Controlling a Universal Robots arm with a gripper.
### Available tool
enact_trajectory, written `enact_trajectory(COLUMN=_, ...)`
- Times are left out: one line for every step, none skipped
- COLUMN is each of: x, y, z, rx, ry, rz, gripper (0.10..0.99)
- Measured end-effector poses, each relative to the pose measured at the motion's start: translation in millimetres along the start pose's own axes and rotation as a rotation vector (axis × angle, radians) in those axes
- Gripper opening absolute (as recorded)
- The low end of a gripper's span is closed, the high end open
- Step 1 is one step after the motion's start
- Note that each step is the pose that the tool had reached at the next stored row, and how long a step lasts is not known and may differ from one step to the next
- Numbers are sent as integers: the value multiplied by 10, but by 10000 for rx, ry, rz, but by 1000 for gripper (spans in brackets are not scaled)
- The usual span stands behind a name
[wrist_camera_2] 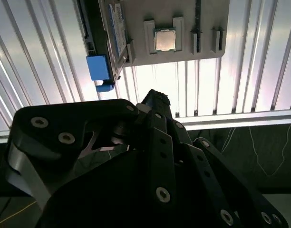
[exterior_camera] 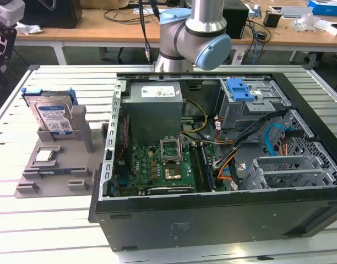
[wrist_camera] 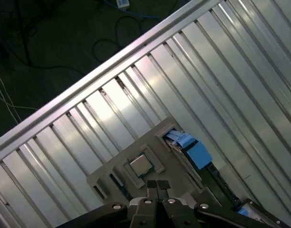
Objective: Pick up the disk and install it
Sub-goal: 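Pick up the disk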
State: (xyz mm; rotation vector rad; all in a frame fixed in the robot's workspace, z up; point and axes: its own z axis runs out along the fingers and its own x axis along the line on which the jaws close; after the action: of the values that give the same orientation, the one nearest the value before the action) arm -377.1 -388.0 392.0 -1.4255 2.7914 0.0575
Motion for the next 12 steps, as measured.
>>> enact_trajectory(x=0, y=0, z=0, rx=-1, ry=1, rz=-52, gripper=106)
enact_trajectory(x=0, y=0, z=0, rx=-4, ry=5, rz=-172, gripper=106)
enact_trajectory(x=0, y=0, z=0, rx=-5, ry=7, rz=-257, gripper=106)
enact_trajectory(x=0, y=0, z=0, rx=-7, ry=9, rz=-324, gripper=106)
enact_trajectory(x=0, y=0, z=0, rx=-8, ry=11, rz=-382, gripper=106)
enact_trajectory(x=0, y=0, z=0, rx=-9, ry=12, rz=-436, gripper=106)
enact_trajectory(x=0, y=0, z=0, rx=-12, ry=15, rz=-515, gripper=106)
enact_trajectory(x=0, y=0, z=0, rx=-13, ry=16, rz=-564, gripper=106)
enact_trajectory(x=0, y=0, z=0, rx=-14, ry=18, rz=-618, gripper=106)
enact_trajectory(x=0, y=0, z=0, rx=-15, ry=20, rz=-672, gripper=106)
enact_trajectory(x=0, y=0, z=0, rx=-17, ry=21, rz=-745, gripper=106)
enact_trajectory(x=0, y=0, z=0, rx=-18, ry=23, rz=-807, gripper=106)
